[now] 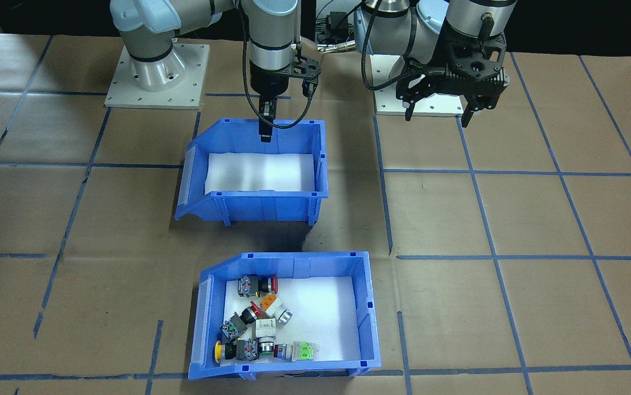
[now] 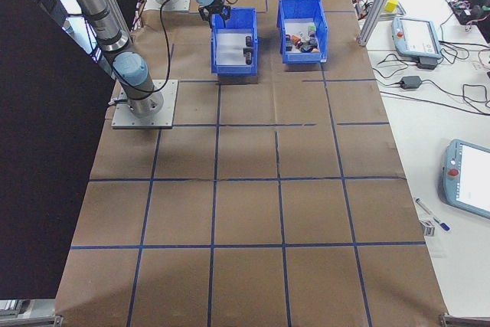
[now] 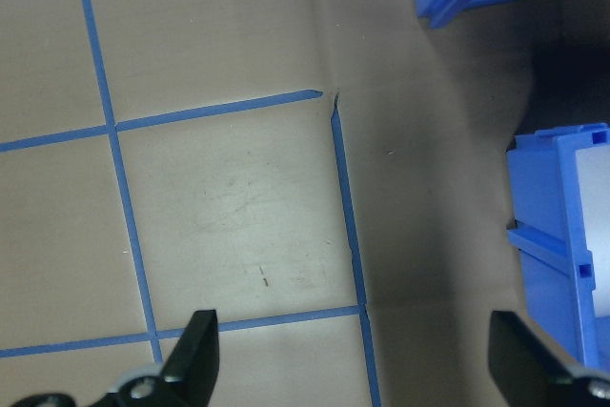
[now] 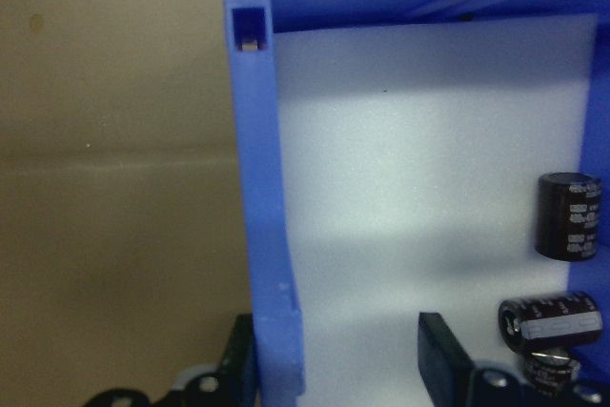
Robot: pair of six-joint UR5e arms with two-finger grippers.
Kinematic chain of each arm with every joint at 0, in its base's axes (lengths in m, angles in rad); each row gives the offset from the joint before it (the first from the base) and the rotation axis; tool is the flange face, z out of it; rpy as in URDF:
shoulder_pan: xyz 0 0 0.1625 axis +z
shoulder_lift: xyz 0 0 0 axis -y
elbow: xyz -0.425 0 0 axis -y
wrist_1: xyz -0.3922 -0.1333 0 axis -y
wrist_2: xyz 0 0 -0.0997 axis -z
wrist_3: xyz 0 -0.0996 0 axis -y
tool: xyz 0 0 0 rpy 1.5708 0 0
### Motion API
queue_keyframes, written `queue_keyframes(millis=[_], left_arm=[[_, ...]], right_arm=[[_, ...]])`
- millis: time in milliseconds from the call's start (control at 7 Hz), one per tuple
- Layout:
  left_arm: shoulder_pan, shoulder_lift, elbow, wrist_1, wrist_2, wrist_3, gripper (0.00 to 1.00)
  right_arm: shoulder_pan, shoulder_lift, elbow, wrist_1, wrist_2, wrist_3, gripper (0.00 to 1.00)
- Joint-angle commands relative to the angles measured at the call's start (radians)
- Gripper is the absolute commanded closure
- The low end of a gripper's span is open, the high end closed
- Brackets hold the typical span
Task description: Place button box in front
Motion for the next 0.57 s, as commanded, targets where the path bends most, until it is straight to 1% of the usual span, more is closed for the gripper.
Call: queue_keyframes(millis=[0,143,286,429], left_arm=[[0.000,-0.004,0.000,-0.003,0.000,0.005,0.00],[0.000,-0.004,0.001,-0.003,-0.001,0.004,0.00],[0.000,-0.005,0.001,-0.003,-0.004,0.004,0.00],[0.000,-0.010,0.001,-0.003,-0.007,0.001,0.00]], right_arm=[[-0.026,-0.100,-0.017,0.087,0.007,-0.001,0.00],[-0.049,-0.115,-0.048,0.121,0.010,-0.001,0.00],[-0.136,-0.115,-0.075,0.126,0.015,-0.001,0.00],[-0.240,-0.120,-0.094,0.139,0.035,0.022,0.00]])
